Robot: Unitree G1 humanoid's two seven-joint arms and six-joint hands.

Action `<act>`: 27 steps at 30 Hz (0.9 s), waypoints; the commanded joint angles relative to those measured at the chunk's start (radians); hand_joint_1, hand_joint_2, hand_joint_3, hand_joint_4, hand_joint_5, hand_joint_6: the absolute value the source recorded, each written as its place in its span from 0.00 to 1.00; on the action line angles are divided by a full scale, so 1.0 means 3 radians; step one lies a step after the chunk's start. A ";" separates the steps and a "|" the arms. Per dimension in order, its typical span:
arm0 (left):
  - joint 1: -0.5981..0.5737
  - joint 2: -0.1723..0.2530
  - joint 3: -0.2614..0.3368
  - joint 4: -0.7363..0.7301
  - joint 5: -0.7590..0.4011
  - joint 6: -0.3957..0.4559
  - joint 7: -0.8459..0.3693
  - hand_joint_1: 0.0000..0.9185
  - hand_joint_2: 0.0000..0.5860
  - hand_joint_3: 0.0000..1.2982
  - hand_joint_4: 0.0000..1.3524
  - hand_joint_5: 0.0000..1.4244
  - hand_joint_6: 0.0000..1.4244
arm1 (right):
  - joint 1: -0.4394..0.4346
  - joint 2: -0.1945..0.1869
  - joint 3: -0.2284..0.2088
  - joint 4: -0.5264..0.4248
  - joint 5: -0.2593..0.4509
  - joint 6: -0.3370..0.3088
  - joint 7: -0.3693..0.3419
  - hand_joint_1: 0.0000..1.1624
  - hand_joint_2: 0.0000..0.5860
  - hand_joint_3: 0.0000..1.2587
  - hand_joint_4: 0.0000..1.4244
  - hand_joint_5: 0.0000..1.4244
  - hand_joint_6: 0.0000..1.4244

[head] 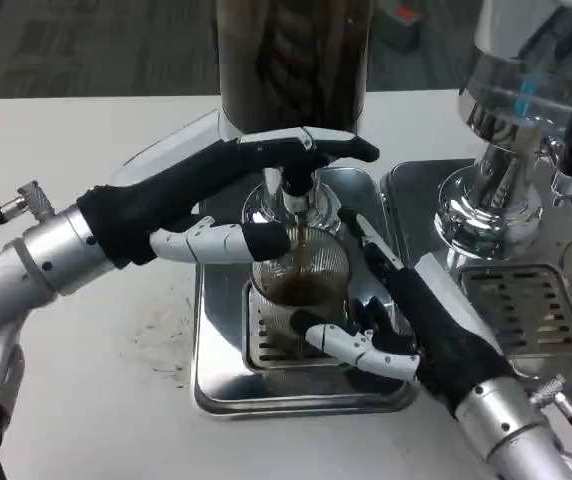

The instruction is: Grasp the cup under the faucet to collect the drink, then remove the cup.

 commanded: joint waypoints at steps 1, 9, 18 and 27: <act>0.0082 0.0076 -0.0034 0.0062 0.0105 0.0039 -0.0058 0.00 0.16 0.20 0.13 0.11 0.16 | -0.0045 0.0017 0.0011 0.0032 0.0026 -0.0079 0.0007 0.48 0.35 0.00 0.00 0.00 0.01; 0.0081 0.0068 0.0005 0.0112 0.0040 0.0096 -0.0060 0.00 0.16 0.20 0.14 0.12 0.16 | -0.0046 0.0034 0.0014 0.0047 0.0034 -0.0087 0.0016 0.48 0.35 0.00 0.00 0.00 0.01; 0.0053 0.0024 0.0066 0.0196 -0.0156 0.0308 -0.0143 0.00 0.17 0.20 0.14 0.12 0.16 | -0.0043 0.0052 0.0011 0.0053 0.0044 -0.0097 0.0009 0.48 0.36 0.00 0.00 0.00 0.02; 0.0029 -0.0028 0.0168 0.0238 -0.0268 0.0469 -0.0230 0.00 0.18 0.20 0.14 0.12 0.17 | -0.0047 0.0073 0.0020 0.0068 0.0052 -0.0107 0.0006 0.48 0.36 0.00 0.00 0.00 0.02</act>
